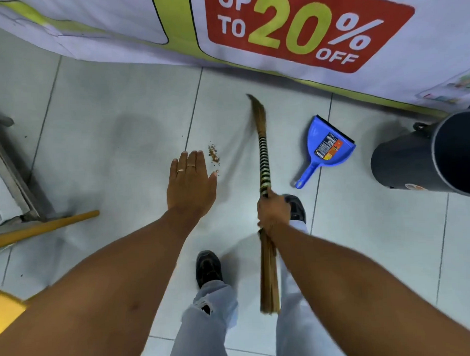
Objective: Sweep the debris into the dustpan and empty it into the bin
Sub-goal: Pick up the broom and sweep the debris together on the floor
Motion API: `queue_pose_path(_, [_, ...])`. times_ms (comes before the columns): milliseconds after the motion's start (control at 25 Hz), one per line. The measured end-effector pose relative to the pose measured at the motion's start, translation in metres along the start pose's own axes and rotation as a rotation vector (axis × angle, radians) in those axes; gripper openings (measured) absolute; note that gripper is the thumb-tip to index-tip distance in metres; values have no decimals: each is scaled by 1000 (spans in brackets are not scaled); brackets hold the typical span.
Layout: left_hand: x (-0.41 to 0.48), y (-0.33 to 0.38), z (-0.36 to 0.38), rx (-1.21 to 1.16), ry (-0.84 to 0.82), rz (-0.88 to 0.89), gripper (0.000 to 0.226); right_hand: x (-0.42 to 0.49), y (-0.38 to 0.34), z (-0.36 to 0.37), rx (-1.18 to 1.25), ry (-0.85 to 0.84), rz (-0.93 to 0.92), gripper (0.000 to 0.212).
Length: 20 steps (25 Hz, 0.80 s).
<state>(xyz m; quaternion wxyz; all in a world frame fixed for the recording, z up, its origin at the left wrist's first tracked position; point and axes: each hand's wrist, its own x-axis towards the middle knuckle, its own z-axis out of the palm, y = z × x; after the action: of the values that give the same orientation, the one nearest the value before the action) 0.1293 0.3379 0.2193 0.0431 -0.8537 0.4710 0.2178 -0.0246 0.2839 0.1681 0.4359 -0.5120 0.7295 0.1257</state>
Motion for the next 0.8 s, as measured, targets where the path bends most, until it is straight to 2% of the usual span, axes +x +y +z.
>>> queue_pose_path(120, [33, 48, 6, -54, 19, -56, 58, 62, -29, -49, -307, -49, -97, 39])
queue_pose_path(280, [68, 106, 11, -98, 5, -144, 56, 118, -55, -87, -495, -140, -216, 36])
queue_pose_path(440, [73, 147, 20, -133, -52, -220, 57, 152, -53, -121, -783, -197, -418, 36])
queue_pose_path(600, [64, 169, 28, -143, -119, -262, 58, 167, -50, -149, -1028, -185, -593, 39])
queue_pose_path(800, [69, 172, 24, -153, -102, -297, 58, 178, -53, -171, -1301, -206, -817, 41])
